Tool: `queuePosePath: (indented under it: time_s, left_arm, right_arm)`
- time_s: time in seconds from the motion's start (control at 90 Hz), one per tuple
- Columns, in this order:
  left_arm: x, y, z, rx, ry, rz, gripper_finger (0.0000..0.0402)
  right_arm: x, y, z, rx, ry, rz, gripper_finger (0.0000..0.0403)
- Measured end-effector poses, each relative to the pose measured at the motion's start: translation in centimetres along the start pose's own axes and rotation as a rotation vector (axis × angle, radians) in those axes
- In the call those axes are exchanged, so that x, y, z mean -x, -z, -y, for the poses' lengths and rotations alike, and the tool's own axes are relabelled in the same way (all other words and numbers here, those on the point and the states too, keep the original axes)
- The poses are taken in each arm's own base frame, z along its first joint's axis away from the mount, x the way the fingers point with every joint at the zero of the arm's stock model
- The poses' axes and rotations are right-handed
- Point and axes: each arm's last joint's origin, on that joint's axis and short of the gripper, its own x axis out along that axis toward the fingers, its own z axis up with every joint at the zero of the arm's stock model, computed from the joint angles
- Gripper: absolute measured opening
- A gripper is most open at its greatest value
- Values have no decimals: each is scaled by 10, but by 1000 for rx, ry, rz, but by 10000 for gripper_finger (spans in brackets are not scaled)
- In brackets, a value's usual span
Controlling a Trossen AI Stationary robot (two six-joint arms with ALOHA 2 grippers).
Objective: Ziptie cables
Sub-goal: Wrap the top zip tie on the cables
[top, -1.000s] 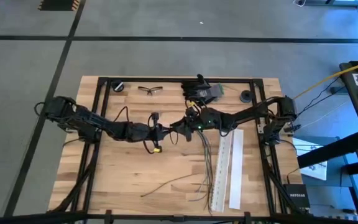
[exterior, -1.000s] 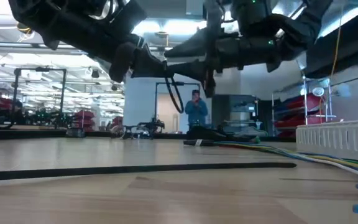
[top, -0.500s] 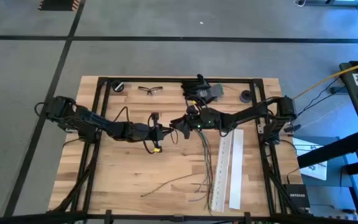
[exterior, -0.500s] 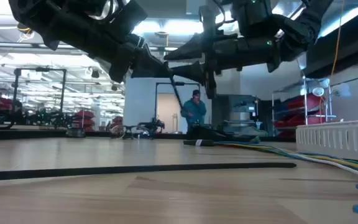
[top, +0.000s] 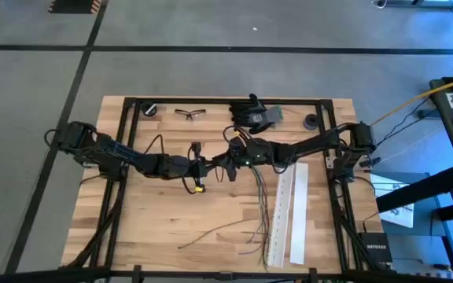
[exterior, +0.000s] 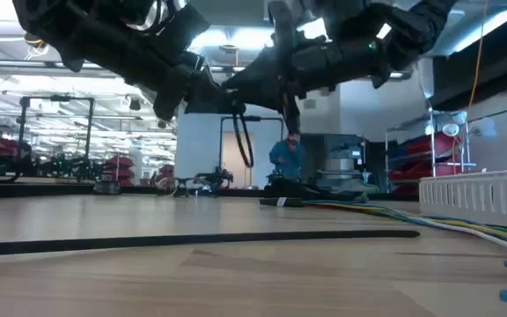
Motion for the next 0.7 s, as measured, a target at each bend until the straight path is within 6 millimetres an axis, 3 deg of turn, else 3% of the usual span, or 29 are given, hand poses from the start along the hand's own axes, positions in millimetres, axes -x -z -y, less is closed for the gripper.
queuePosePath:
  time_s: [0.2,0.5,0.7]
  left_arm:
    - [0,0,0,52,-3,0,0]
    - [1,2,4,179,101,-12,0]
    - [2,3,7,173,123,-22,0]
  right_arm:
    - [0,2,-5,226,98,43,1]
    - [-2,-4,-23,772,376,81,0]
    - [6,-20,-33,822,388,124,0]
